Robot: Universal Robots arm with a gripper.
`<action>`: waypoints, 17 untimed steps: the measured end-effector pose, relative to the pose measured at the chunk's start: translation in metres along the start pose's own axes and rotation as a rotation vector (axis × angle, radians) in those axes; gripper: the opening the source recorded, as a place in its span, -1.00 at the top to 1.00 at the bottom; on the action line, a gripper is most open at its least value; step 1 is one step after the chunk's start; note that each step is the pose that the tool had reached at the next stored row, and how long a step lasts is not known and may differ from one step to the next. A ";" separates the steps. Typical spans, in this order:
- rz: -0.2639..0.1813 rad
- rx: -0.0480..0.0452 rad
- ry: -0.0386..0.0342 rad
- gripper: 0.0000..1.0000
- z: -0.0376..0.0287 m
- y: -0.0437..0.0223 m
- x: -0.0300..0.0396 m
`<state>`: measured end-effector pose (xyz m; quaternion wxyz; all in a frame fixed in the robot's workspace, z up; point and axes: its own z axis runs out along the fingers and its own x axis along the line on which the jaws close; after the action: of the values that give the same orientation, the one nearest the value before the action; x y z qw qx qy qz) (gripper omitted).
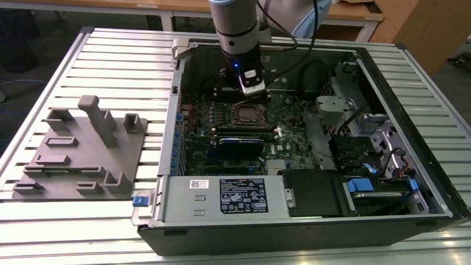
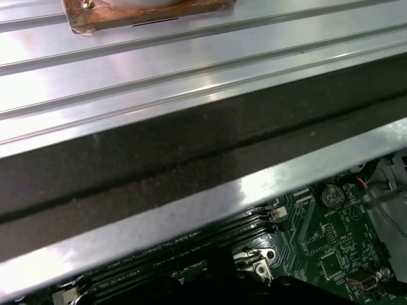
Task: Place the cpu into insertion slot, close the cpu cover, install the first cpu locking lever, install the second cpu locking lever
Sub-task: 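Install the first cpu locking lever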
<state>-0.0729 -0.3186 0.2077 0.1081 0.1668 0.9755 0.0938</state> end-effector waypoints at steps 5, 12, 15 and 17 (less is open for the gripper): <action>-0.001 -0.0015 -0.0042 0.79 0.0009 -0.0009 0.0021; 0.007 -0.0005 -0.0072 0.79 0.0046 -0.0012 0.0039; 0.012 0.0004 -0.0085 0.79 0.0057 0.0000 0.0046; 0.016 0.0012 -0.0093 0.79 0.0060 0.0007 0.0048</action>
<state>-0.0756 -0.3154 0.2012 0.1118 0.1749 0.9738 0.0932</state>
